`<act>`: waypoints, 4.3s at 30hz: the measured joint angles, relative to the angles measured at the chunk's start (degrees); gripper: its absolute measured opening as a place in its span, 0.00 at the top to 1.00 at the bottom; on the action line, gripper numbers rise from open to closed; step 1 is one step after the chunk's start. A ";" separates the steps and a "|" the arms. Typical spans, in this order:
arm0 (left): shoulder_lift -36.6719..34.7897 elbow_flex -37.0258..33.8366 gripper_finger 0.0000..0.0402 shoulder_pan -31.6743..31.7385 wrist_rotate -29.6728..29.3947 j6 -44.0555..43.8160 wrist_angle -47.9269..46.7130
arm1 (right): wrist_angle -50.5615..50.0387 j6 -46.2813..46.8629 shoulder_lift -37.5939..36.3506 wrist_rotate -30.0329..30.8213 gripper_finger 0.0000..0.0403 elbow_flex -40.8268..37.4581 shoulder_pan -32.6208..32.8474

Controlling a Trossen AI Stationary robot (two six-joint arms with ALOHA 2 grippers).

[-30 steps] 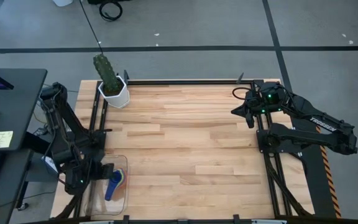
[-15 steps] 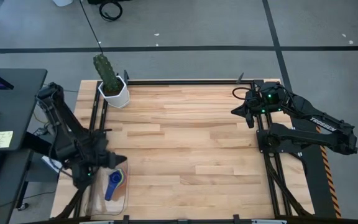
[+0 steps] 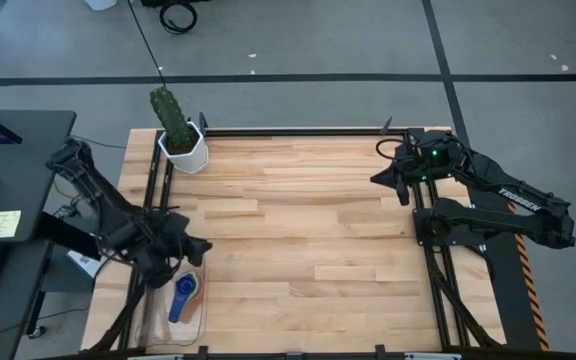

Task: Nest measuring cups in basket
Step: Return to Home Position

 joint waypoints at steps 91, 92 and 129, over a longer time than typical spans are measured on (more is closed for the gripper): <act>-26.16 -20.33 0.62 -17.24 -46.83 28.42 -3.02 | 46.27 15.08 -33.75 -29.28 0.97 -29.39 0.00; -26.16 -20.75 0.62 -17.60 -46.85 28.44 -3.01 | 47.74 15.88 -33.73 -29.29 0.97 -30.58 0.00; -25.77 -27.28 0.62 -23.35 -36.27 34.88 -5.17 | 44.65 14.71 -33.75 -32.37 0.97 -40.30 0.00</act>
